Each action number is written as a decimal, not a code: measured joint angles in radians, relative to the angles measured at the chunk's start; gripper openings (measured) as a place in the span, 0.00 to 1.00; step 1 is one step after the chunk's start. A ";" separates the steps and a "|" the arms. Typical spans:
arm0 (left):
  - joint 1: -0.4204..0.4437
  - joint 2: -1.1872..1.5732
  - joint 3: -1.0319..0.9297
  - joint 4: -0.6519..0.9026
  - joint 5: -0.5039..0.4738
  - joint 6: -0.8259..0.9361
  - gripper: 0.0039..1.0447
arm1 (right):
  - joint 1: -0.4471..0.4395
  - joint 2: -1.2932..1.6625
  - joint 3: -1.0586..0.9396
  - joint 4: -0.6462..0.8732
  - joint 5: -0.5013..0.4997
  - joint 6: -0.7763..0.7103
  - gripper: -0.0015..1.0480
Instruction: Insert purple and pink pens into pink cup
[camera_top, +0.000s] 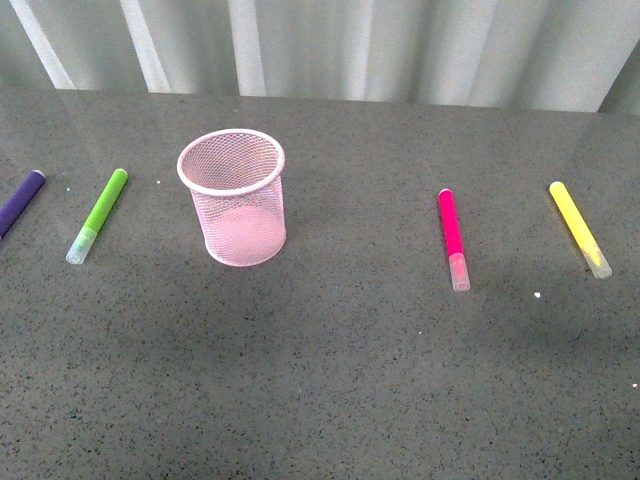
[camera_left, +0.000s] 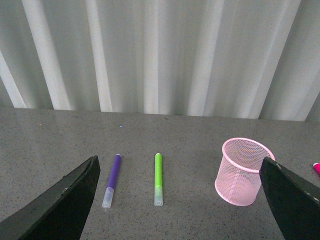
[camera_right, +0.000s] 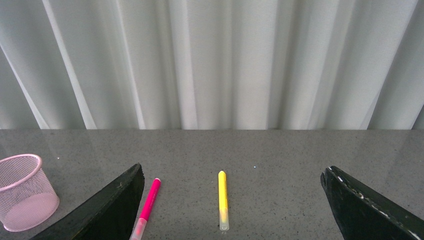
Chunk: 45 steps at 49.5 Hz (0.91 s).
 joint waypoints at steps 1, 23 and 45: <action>0.000 0.000 0.000 0.000 0.000 0.000 0.94 | 0.000 0.000 0.000 0.000 0.000 0.000 0.93; 0.000 0.000 0.000 0.000 0.000 0.000 0.94 | 0.000 0.000 0.000 0.000 0.000 0.000 0.93; 0.000 0.000 0.000 0.000 0.000 0.000 0.94 | 0.000 0.000 0.000 0.000 0.000 0.000 0.93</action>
